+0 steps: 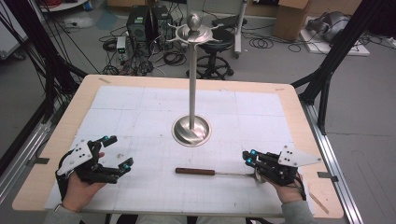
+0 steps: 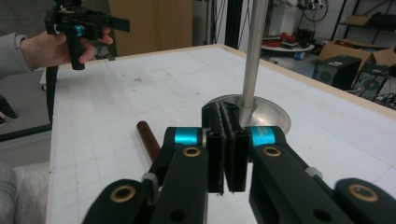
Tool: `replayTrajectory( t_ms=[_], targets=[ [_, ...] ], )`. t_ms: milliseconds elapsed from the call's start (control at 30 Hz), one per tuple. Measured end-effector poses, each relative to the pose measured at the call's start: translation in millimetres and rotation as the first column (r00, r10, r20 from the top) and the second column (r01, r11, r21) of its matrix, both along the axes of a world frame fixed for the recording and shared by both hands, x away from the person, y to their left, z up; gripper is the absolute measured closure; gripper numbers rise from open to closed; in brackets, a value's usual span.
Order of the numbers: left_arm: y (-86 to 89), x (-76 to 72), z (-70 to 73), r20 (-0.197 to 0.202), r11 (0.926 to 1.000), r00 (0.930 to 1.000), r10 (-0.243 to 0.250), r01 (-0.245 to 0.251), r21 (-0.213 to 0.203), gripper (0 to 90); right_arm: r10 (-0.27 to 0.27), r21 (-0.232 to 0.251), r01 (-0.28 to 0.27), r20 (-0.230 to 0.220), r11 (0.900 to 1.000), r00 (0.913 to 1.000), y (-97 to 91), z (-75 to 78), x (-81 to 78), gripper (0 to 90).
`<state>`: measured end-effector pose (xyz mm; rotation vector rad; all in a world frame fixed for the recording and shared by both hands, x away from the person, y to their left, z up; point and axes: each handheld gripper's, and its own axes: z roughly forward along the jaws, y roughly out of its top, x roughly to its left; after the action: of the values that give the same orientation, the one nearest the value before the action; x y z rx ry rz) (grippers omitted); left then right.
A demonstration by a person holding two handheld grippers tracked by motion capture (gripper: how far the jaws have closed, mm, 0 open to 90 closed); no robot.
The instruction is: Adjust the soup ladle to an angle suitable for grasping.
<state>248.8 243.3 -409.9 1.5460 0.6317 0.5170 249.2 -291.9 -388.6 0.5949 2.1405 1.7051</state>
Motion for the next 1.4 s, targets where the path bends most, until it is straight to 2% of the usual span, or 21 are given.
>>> replayTrajectory(
  t_ms=[33, 200, 333, 433, 567, 667, 700, 733, 767, 833, 1067, 1233, 1400],
  targets=[
    [0.1, 0.2, -0.1, 0.002, 1.0, 1.0, 0.0, 0.0, 0.006, 1.8, 0.004, -0.004, -0.004, -0.015, 1.0, 0.9999, 0.8, -0.1, -0.1, 89.1],
    [-0.2, 0.1, -0.3, 0.005, 0.9999, 1.0, 0.006, -0.006, 0.01, 1.8, 0.031, -0.104, -0.034, -0.033, 0.994, 0.999, 8.5, -4.1, 1.9, 89.1],
    [-1.0, 0.2, -0.8, 0.003, 0.9999, 1.0, 0.006, -0.006, 0.012, 1.8, 0.042, -0.129, -0.046, -0.036, 0.9905, 0.9985, 12.6, -6.1, 1.8, 89.0],
    [-1.2, 0.3, -1.0, 0.003, 0.9998, 1.0, 0.004, -0.004, 0.018, 1.8, 0.039, -0.175, -0.048, -0.057, 0.9834, 0.9976, 13.9, -9.9, 3.6, 89.1],
    [-1.1, 0.5, -1.0, 0.004, 0.9997, 1.0, 0.004, -0.004, 0.022, 1.8, 0.041, -0.195, -0.052, -0.062, 0.9795, 0.9972, 14.8, -11.5, 4.2, 89.1],
    [-1.2, 0.6, -1.1, 0.002, 0.9997, 1.0, 0.003, -0.003, 0.024, 1.8, 0.047, -0.222, -0.064, -0.082, 0.973, 0.9955, 19.7, -14.2, 3.7, 89.0],
    [-1.3, 0.6, -1.2, 0.002, 0.9997, 1.0, 0.002, -0.002, 0.023, 1.8, 0.043, -0.227, -0.065, -0.101, 0.9717, 0.9939, 21.3, -15.2, 3.1, 89.1],
    [-1.1, 0.7, -1.1, 0.004, 0.9997, 1.0, 0.004, -0.004, 0.026, 1.8, 0.043, -0.227, -0.065, -0.101, 0.9717, 0.9939, 21.3, -15.2, 3.1, 89.1],
    [-1.2, 0.5, -1.2, 0.004, 0.9997, 1.0, 0.006, -0.006, 0.024, 1.8, 0.024, -0.225, -0.055, -0.137, 0.9729, 0.9903, 24.7, -17.4, 2.9, 89.0],
    [-1.0, 0.3, -1.0, 0.004, 0.9997, 1.0, 0.006, -0.006, 0.024, 1.8, 0.024, -0.222, -0.057, -0.148, 0.9733, 0.9886, 29.0, -19.0, 2.6, 89.1],
    [-1.0, 0.4, -1.1, 0.005, 0.9998, 1.0, 0.008, -0.008, 0.019, 1.8, 0.045, -0.217, -0.078, -0.153, 0.9731, 0.9873, 41.9, -22.5, 1.1, 89.0],
    [-1.0, 0.6, -1.3, 0.005, 0.9996, 1.0, 0.008, -0.008, 0.026, 1.8, 0.009, -0.207, -0.043, -0.16, 0.9773, 0.9871, 48.4, -24.3, 2.7, 89.0],
    [-0.5, 0.4, -1.0, 0.014, 0.9996, 0.9998, 0.016, -0.017, 0.022, 1.8, -0.022, -0.243, -0.029, -0.203, 0.9696, 0.979, 56.4, -30.9, 6.2, 89.0]
  ],
)
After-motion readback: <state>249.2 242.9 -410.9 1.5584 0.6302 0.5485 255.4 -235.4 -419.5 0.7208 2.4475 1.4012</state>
